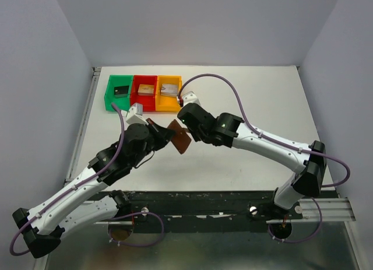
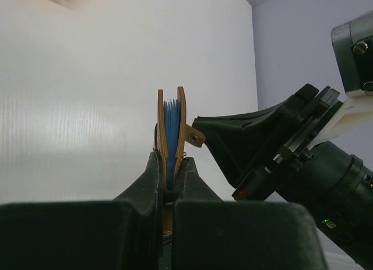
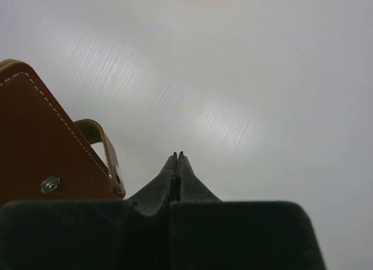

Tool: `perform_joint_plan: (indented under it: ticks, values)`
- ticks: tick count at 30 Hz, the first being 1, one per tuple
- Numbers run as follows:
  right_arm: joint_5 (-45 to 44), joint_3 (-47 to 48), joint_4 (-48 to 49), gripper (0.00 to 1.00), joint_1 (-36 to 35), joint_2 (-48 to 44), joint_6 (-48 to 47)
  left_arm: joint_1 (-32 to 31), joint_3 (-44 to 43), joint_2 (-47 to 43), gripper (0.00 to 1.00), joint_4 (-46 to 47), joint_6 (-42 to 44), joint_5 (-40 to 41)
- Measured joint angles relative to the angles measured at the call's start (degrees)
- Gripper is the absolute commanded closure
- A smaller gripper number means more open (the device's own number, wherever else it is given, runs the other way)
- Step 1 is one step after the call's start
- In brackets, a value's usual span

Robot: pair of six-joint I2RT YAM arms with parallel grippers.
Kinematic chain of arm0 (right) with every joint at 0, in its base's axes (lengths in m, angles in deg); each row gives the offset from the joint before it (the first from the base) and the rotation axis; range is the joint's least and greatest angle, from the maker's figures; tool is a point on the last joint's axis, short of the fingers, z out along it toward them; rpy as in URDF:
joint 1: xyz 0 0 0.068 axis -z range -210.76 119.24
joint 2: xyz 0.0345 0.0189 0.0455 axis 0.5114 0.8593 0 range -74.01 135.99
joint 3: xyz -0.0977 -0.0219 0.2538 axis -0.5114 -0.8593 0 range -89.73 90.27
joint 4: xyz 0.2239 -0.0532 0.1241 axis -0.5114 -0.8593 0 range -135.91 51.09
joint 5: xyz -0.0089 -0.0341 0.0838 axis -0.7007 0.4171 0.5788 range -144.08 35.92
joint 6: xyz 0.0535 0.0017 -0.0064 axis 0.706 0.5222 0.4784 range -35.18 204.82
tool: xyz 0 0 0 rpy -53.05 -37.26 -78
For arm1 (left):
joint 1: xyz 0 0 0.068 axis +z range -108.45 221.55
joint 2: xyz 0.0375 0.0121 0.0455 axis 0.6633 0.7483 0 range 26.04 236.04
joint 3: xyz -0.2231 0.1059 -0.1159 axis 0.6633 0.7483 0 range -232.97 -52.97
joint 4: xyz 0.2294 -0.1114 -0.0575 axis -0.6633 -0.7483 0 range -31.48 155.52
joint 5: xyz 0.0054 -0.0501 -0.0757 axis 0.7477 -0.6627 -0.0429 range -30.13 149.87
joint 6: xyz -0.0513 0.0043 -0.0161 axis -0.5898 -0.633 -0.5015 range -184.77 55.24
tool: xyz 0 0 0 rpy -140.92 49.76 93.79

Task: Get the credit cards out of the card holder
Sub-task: Open the card holder.

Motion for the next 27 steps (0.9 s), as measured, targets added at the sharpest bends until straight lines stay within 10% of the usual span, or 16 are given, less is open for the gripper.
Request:
perform_joint_plan:
  ticks: [9,16,27]
  values:
    - [-0.2,-1.4,0.1,0.81,-0.1,-4.4,-0.4,0.0,0.0,0.4,1.0,-0.4,1.1,0.0]
    - [1.4,-5.4,5.7,0.37,-0.1,-14.0,-1.7,0.1,5.3,0.6,0.98,10.1,15.0,-3.7]
    - [20.8,-16.9,17.9,0.45,-0.1,-27.5,-4.7,12.9,20.9,-9.7,1.0,29.2,27.3,-18.8]
